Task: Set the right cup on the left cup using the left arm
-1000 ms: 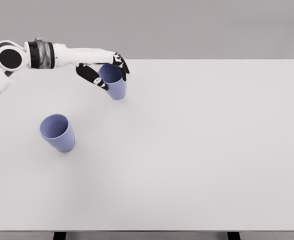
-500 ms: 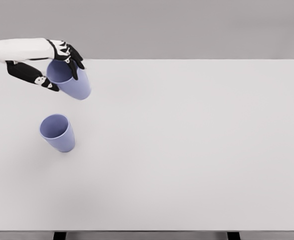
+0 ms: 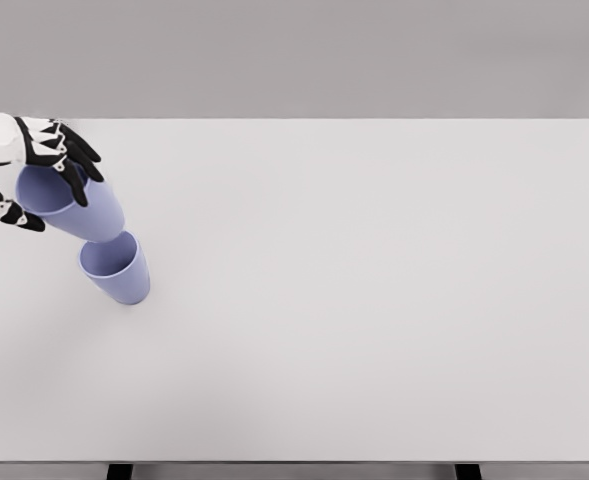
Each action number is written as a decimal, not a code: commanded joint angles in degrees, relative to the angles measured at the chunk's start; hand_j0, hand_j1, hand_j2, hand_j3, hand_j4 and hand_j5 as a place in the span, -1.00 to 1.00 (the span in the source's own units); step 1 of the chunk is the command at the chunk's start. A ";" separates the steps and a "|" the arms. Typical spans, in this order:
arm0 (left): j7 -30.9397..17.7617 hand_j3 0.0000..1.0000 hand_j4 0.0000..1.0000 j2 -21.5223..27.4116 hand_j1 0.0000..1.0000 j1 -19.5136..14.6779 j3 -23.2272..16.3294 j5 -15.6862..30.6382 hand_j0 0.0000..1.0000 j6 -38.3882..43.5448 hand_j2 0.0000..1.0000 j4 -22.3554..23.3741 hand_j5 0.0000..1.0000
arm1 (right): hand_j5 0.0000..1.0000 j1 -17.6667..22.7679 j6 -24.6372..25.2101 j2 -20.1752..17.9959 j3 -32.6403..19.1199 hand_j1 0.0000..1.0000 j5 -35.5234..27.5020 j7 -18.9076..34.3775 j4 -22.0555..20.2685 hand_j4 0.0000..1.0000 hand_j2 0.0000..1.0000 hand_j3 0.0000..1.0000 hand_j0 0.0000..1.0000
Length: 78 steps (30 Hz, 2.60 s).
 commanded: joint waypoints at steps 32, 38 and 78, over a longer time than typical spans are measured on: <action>0.00 0.11 0.11 -1.61 0.11 2.99 0.44 -0.23 0.11 0.28 0.11 1.90 0.11 | 1.00 0.00 -0.08 0.00 -0.01 1.00 0.02 0.02 0.01 1.00 1.00 1.00 1.00; 0.00 0.11 0.11 -2.84 0.11 3.52 0.44 -0.50 0.11 0.28 0.11 3.04 0.11 | 1.00 0.00 -0.08 0.00 -0.01 1.00 0.02 0.02 0.01 1.00 1.00 1.00 1.00; 0.00 0.15 0.15 -5.04 0.15 12.92 8.87 -2.17 0.15 0.28 0.15 6.38 0.15 | 1.00 0.00 0.00 0.00 -0.01 1.00 0.02 0.02 0.01 1.00 1.00 1.00 1.00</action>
